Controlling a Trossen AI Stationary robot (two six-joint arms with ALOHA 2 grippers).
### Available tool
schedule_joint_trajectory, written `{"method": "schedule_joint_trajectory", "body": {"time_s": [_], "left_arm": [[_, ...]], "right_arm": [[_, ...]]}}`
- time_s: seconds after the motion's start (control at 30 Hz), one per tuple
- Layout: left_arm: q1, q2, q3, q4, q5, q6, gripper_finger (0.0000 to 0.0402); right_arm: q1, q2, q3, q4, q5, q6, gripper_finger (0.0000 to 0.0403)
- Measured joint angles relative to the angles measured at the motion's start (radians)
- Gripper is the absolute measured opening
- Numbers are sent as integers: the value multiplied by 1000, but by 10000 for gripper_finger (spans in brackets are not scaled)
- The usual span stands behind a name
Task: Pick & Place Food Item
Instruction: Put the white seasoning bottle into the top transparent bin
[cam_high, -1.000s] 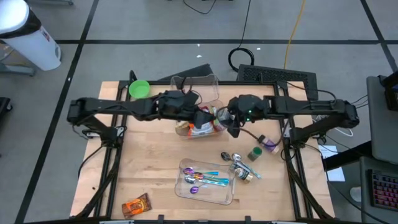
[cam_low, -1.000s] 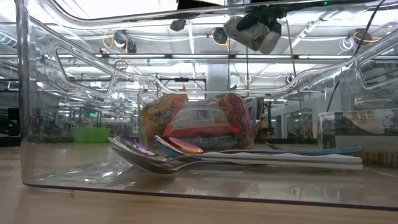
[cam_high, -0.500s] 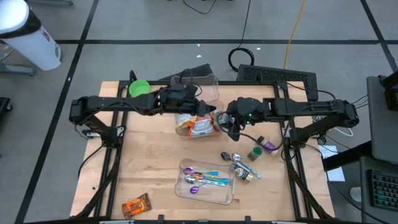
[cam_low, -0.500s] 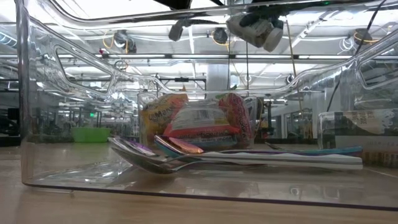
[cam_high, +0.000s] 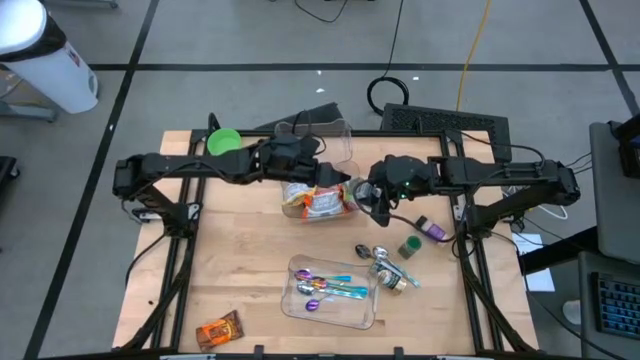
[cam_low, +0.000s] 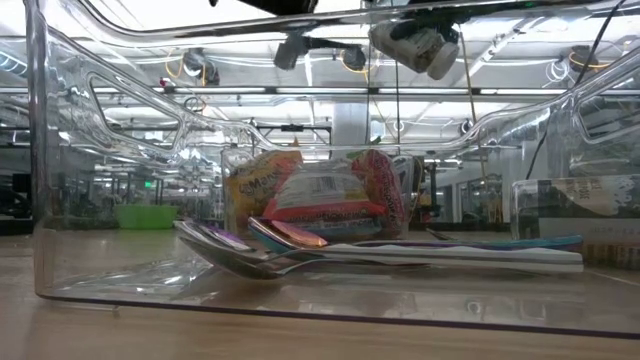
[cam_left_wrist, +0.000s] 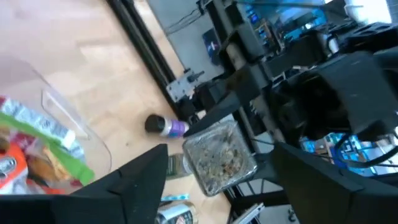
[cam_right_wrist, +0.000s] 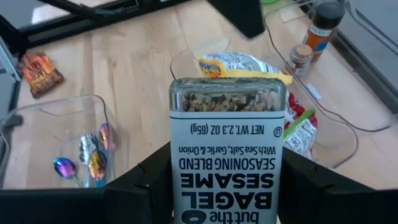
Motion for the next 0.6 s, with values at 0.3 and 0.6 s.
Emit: {"method": "schedule_joint_trajectory", "body": {"time_s": [0.3, 0.6], "left_arm": [[-8, 100, -1, 76, 97, -105, 330], [-8, 129, -2, 213, 113, -122, 330]], "right_arm": [[0, 0, -1, -56, 18, -36, 189], [0, -1, 0, -106, 35, -50, 189]]}}
